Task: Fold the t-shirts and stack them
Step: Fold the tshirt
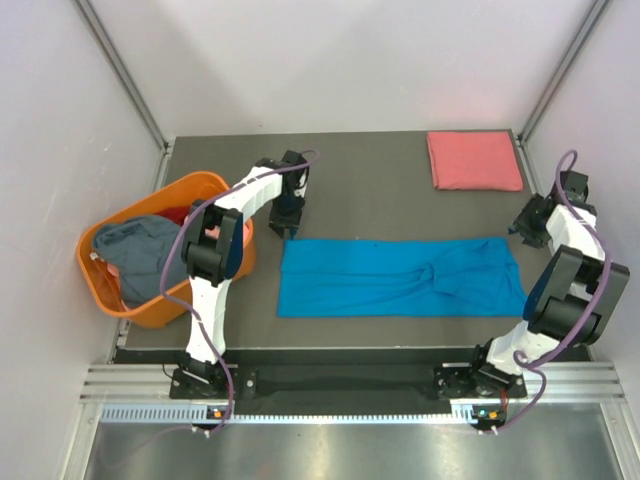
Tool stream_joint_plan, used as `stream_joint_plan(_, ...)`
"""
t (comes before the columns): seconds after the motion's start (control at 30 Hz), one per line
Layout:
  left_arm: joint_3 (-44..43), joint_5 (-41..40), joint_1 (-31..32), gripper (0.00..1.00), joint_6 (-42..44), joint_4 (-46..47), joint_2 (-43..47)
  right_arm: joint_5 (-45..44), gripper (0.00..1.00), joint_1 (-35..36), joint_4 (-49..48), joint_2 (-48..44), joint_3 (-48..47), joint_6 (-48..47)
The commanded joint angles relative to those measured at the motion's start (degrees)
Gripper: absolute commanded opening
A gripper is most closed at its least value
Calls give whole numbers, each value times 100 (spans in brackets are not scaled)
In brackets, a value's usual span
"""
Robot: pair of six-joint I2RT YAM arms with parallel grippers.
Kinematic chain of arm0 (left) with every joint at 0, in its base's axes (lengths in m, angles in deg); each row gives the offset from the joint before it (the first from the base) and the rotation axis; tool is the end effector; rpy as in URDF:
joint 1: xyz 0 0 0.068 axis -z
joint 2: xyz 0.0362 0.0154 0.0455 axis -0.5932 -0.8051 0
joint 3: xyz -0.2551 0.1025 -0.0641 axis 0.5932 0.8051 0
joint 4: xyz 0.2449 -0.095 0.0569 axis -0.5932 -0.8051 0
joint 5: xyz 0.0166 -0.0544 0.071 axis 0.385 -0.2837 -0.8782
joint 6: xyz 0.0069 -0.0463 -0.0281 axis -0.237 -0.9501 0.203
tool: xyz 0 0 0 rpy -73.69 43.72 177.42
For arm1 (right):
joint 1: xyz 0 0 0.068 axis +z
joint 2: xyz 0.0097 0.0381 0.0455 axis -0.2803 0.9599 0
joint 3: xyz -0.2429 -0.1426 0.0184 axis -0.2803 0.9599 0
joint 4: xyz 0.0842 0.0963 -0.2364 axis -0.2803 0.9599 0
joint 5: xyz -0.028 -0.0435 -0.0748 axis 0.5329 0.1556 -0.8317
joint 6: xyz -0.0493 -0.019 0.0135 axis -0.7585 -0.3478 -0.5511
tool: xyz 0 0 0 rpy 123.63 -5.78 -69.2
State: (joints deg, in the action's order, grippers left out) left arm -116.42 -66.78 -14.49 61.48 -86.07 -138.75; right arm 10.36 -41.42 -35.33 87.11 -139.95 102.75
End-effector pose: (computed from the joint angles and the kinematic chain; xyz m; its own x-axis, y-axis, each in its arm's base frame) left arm 0.4213 -0.1681 0.1846 -0.9628 0.2022 -0.1794 0.2052 0.9787 0.0018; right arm 0.3056 -0.1410 0.2365 -0.6394 0.5865 -0.4972 0.5818 0.7918 0.1859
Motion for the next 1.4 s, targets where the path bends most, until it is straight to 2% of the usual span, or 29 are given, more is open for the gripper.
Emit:
stream_joint_plan(0.0,48,163,-9,37,55,-69,-3,126,44,-96,-241,106,-226,-239)
stream_joint_plan(0.1,92,145,-9,30,38,-77,-74,178,44,-139,-285,238,-253,-292)
stream_joint_plan(0.17,92,119,-9,23,38,-95,-91,353,44,-192,-643,299,-78,-301)
stream_joint_plan(0.2,101,136,-9,11,38,-104,-109,511,44,-218,-706,343,-16,-292)
stream_joint_plan(0.27,162,163,-9,0,29,-60,-118,565,44,-219,-952,370,142,-283)
stream_joint_plan(0.43,373,57,-9,0,-24,55,-39,1040,43,-219,-1471,484,424,-152)
stream_joint_plan(0.6,224,-66,-9,0,-59,19,-30,988,41,-219,-1524,651,423,-169)
stream_joint_plan(0.7,224,-136,-18,0,-94,19,-30,882,31,-219,-1612,564,520,-116)
stream_joint_plan(0.73,233,-154,-18,0,-94,19,-30,856,22,-219,-1647,555,538,-90)
stream_joint_plan(0.8,233,-241,-18,0,-112,2,-74,794,11,-219,-1735,572,555,-72)
stream_joint_plan(0.83,224,-259,-18,0,-112,-7,-74,759,1,-219,-1779,590,573,-46)
stream_joint_plan(1.37,321,-453,-53,0,-165,28,5,618,0,-482,-1850,440,740,121)
